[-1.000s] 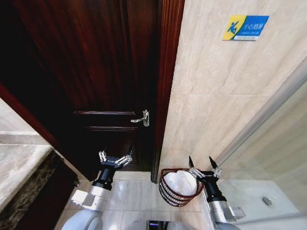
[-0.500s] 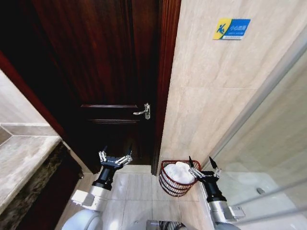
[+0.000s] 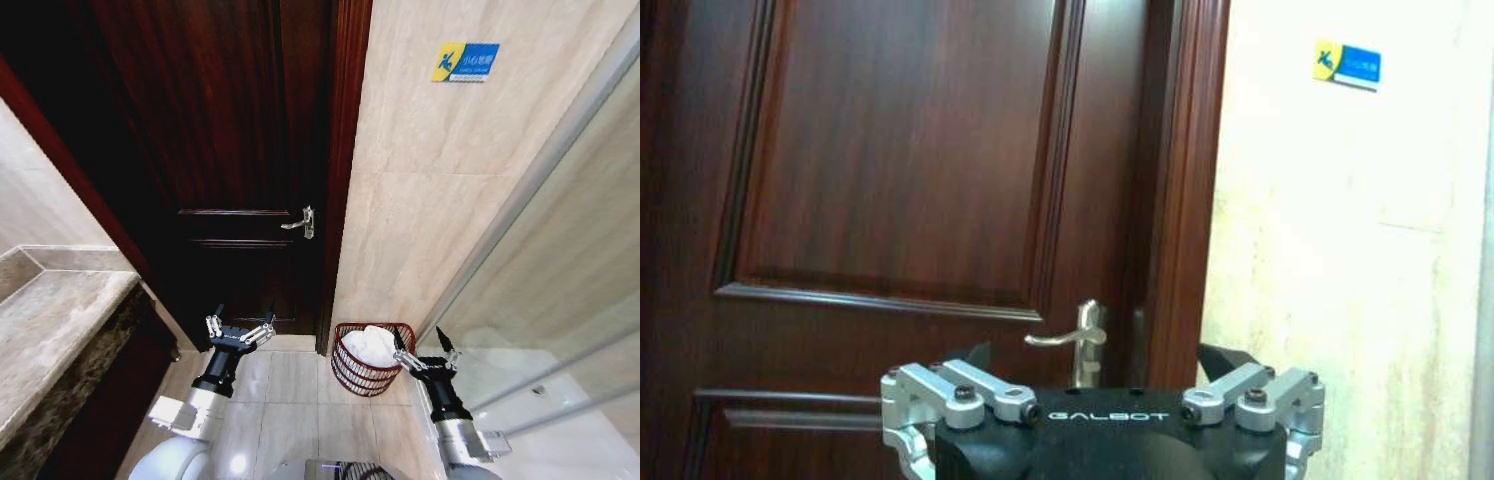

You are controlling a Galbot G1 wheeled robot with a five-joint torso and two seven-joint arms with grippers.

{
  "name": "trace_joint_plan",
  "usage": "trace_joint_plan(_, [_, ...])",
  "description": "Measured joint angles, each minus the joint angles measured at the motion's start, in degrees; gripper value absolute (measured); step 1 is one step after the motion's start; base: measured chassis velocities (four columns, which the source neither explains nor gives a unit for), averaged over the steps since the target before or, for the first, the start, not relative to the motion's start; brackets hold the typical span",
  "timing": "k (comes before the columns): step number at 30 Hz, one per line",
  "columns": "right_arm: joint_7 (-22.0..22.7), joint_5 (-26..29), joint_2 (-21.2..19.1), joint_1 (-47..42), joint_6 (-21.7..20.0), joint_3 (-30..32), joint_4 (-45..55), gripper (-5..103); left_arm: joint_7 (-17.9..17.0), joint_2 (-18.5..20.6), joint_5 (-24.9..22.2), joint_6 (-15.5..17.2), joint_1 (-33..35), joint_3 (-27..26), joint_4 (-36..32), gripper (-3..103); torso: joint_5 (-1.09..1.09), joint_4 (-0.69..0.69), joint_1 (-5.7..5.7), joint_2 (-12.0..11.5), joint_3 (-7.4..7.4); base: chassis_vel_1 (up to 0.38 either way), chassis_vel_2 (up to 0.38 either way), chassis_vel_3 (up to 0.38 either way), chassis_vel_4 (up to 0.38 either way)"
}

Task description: Discard the used towel into the hamper.

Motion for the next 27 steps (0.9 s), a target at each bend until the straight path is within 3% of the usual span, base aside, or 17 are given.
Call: trace_joint_plan(27, [0.00,0.00,0.00,0.00,0.00,0.01,0.00,100,0.00,-0.01,0.00,0.00,0.00,0.00,0.00,100,0.01,0.01,-0.01,0.00,0.00,0.138,-0.133,-0.137,0.135])
